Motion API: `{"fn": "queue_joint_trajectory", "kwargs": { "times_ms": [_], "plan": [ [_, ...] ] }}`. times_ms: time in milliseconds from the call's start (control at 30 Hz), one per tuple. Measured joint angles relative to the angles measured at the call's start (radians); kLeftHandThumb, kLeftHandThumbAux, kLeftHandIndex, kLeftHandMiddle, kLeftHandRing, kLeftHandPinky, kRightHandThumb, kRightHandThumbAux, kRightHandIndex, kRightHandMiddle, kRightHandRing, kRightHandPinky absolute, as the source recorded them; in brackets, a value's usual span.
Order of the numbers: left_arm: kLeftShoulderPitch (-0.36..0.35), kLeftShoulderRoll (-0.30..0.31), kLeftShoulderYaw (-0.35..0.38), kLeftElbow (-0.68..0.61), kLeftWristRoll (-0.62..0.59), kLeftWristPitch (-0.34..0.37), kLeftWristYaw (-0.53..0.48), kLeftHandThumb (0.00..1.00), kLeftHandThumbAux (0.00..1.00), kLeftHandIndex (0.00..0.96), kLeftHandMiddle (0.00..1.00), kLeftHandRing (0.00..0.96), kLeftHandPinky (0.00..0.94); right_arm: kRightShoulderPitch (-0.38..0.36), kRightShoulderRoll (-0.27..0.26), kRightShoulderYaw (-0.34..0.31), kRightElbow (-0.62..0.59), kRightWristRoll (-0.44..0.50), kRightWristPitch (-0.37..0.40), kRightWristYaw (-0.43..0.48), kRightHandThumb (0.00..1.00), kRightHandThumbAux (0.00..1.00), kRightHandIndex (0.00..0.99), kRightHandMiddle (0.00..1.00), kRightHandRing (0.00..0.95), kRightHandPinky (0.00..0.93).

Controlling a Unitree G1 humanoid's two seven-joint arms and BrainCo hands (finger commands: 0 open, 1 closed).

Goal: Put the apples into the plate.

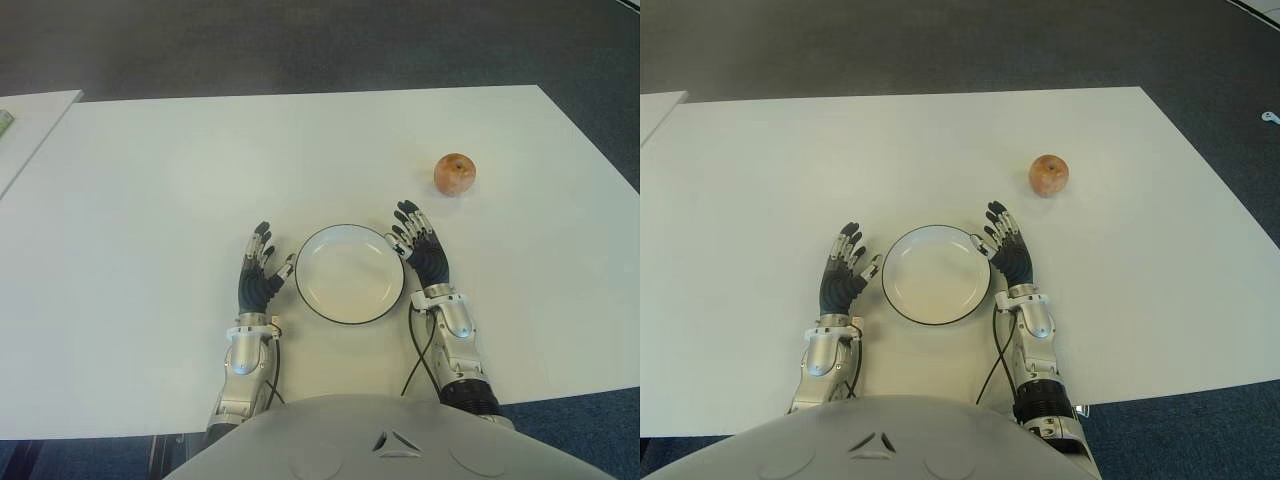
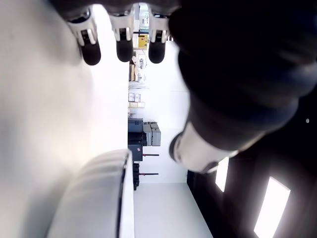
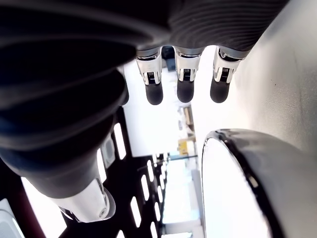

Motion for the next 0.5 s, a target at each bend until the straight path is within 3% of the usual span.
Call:
{"fn": "queue_joint_trajectory", "kwargs": {
  "times_ms": [500],
  "plan": [
    [0.001,0.0,-0.002,-0.03,0.0,0.066,0.002,0.0,0.7,0.0,0.0,0.0,0.0,0.001,0.001,-0.002,-0.002,0.004,0.002,0.001,0.019,0.818,0.0,0.0,0.0,0.0]
  ]
}}
